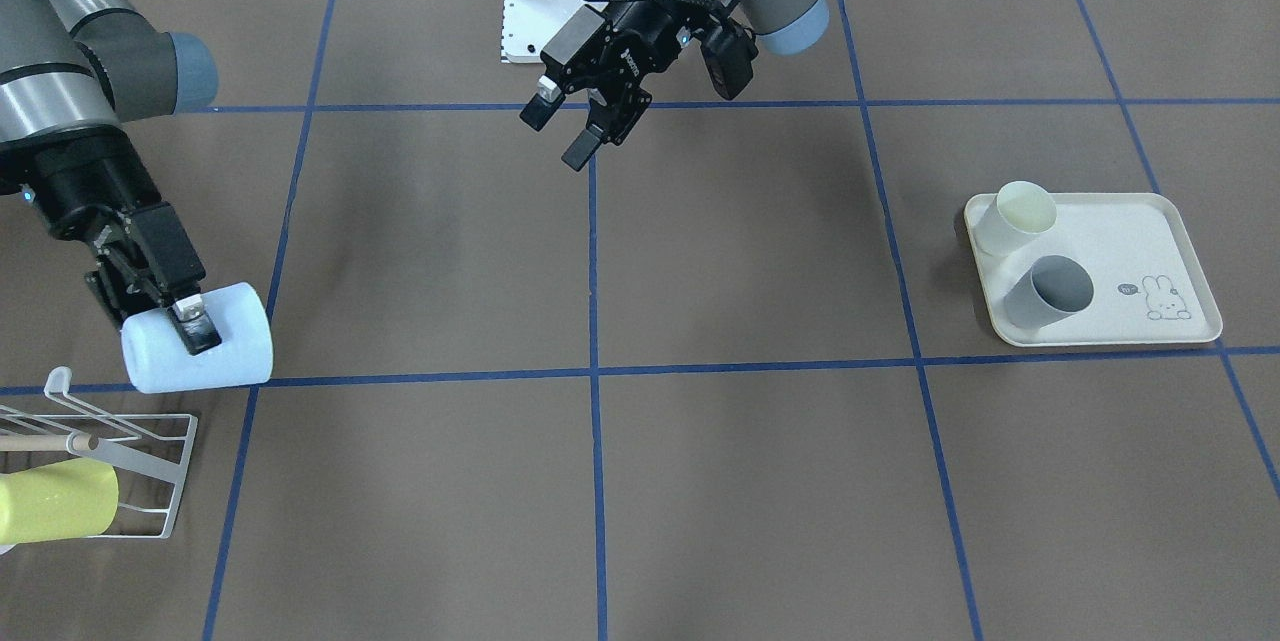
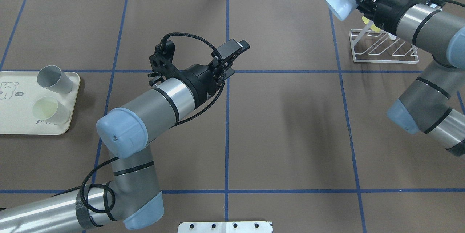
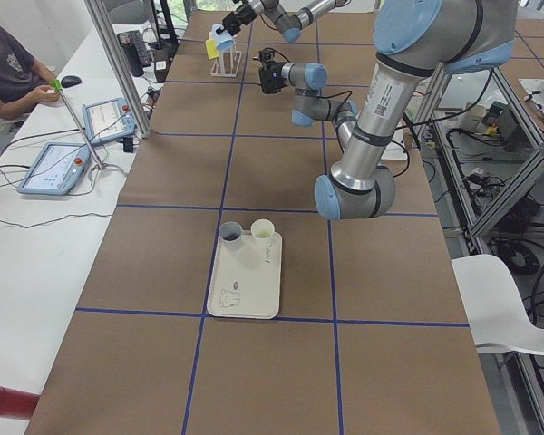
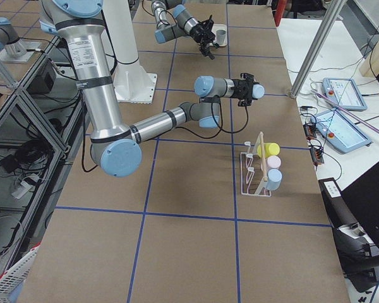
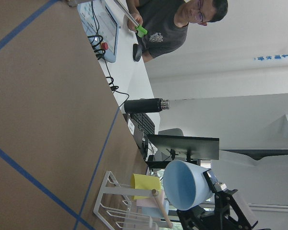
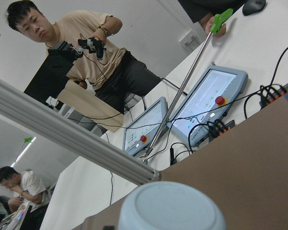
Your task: Transfer IKEA cup to right arm and place on rack
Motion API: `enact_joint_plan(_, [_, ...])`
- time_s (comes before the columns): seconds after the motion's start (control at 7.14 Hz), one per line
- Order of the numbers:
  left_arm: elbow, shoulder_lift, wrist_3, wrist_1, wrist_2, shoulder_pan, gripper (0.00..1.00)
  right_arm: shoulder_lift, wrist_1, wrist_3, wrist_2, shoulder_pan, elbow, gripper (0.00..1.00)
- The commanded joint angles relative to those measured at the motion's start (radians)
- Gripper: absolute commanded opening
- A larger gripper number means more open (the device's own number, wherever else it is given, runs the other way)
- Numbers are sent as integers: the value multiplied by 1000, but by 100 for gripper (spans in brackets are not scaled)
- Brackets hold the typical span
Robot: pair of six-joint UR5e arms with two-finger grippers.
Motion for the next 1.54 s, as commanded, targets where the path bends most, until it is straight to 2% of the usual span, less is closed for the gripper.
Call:
enact_joint_plan(0.0, [-38, 16, 6, 163, -114, -79, 100, -37, -113, -234, -86, 32, -13, 0])
enact_joint_plan(0.28, [-114, 16, 61, 342, -234, -149, 100, -123, -133, -437, -86, 117, -13, 0])
enact_joint_plan(0.42, [-132, 16, 104, 413, -237, -157, 100, -157, -133, -556, -83, 162, -13, 0])
enact_joint_plan(0.7, [-141, 54, 144, 437, -259, -165, 100, -200, -128, -687, -82, 205, -34, 0])
enact_joint_plan(1.4, [-167, 99, 144, 432, -268, -164, 100, -275, -116, -694, -77, 201, -30, 0])
